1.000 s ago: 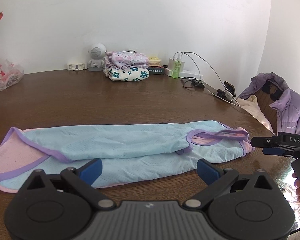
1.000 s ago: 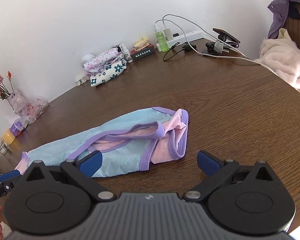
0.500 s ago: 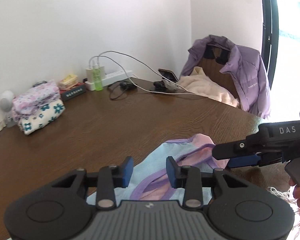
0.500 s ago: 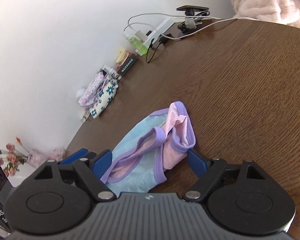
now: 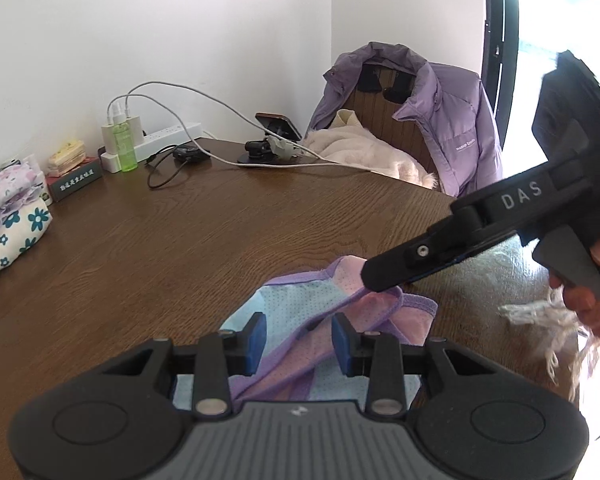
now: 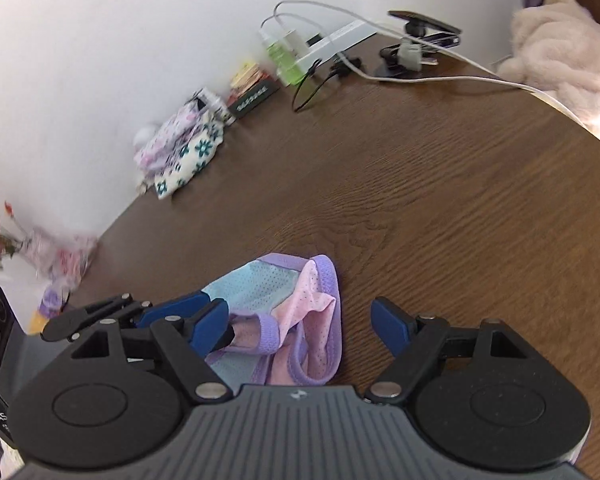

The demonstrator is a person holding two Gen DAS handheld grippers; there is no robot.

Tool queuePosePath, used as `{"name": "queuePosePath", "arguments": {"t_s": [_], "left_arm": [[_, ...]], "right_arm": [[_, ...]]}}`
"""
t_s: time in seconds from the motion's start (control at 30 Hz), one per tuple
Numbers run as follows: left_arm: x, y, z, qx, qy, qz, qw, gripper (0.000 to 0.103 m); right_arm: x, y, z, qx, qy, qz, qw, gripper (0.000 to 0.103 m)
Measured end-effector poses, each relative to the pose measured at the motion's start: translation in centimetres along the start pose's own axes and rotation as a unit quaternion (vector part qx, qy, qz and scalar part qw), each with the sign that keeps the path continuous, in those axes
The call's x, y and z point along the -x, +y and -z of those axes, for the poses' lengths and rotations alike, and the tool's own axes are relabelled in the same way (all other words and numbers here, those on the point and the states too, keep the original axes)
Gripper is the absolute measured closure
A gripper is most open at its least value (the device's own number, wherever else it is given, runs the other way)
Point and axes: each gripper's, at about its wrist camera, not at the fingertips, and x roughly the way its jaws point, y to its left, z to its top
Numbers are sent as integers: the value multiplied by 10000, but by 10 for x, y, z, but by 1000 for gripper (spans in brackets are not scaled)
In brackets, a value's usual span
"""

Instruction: Fold clothes

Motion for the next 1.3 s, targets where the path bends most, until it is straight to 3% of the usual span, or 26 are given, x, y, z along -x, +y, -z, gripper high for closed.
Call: {"name": "queuePosePath", "arguments": {"t_s": [0.07,0.2,0.37,0.4,0.5,0.67,0.83,0.97,1.03,1.07,1.27,1.3], "left_arm": [[-4,-5,1,-162,85,3,9998,70],[-11,-13,4,-382,218,15,9990,83],[-11,-18,6,-419,213,-44,9989,83],[-11,-18,6,-407,210,-50,9989,83],[-10,-17,6,-355,202,-54,9992,83],[-10,-17,6,-319,186,-54,9993,83],[-4,-19,7,-329,96,-104,9994,82],[34,-15,5,-215,-294,-270,9990,80],[57,-5,10,-57,-302,-488,9983,69],[68,2,14,31,-278,-614,9977,68],[111,59,64,557,395,-1364,9883,71],[118,69,73,644,517,-1488,9854,78]], "right_arm": [[-8,2,-14,353,405,-125,9985,23],[-20,4,-34,743,986,-298,9919,33],[-23,2,-34,680,1310,-604,9872,46],[-24,1,-33,640,1352,-676,9864,53],[-23,-6,-29,394,1299,-746,9879,69],[-26,-22,-26,-105,1239,-971,9875,77],[-32,-24,-24,-93,1287,-964,9870,94],[-28,-16,-21,141,1216,-817,9891,96],[-24,-11,-21,251,1185,-745,9898,96],[-22,-9,-21,300,1168,-710,9902,96],[-4,24,-26,911,971,-410,9902,96],[-2,33,-28,1056,964,-315,9892,96]]}}
